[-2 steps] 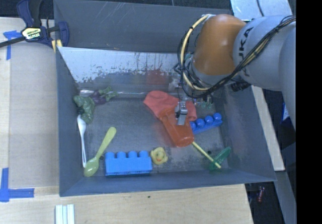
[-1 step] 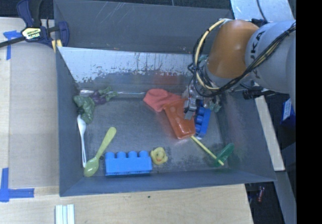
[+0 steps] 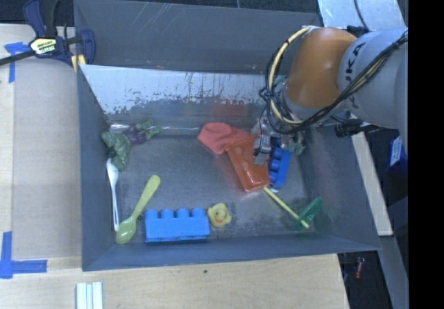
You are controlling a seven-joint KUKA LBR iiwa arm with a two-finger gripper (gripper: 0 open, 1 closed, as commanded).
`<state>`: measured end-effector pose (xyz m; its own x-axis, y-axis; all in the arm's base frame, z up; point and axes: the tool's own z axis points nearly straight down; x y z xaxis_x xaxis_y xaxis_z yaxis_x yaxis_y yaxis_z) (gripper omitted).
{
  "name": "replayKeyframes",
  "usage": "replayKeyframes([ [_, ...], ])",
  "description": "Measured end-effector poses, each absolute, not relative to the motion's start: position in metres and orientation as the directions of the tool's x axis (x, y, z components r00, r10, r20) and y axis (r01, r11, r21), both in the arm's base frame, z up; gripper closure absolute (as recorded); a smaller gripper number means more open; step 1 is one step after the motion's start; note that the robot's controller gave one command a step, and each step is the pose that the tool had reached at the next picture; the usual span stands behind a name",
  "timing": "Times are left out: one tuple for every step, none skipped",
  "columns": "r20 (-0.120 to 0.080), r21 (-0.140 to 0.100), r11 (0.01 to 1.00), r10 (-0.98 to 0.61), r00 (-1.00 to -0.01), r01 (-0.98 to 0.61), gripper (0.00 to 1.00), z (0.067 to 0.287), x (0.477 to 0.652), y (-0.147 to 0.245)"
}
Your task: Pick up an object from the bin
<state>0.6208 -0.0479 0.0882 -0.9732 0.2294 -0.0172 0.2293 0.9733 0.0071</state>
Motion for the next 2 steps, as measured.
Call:
replayKeyframes([
  [-0.024,0.008,0.973,0.229,-0.973,0.229,1.0,0.098,0.62,-0.028],
  [-0.016,0.002,0.984,0.177,-0.984,0.177,1.0,0.162,0.606,-0.046],
])
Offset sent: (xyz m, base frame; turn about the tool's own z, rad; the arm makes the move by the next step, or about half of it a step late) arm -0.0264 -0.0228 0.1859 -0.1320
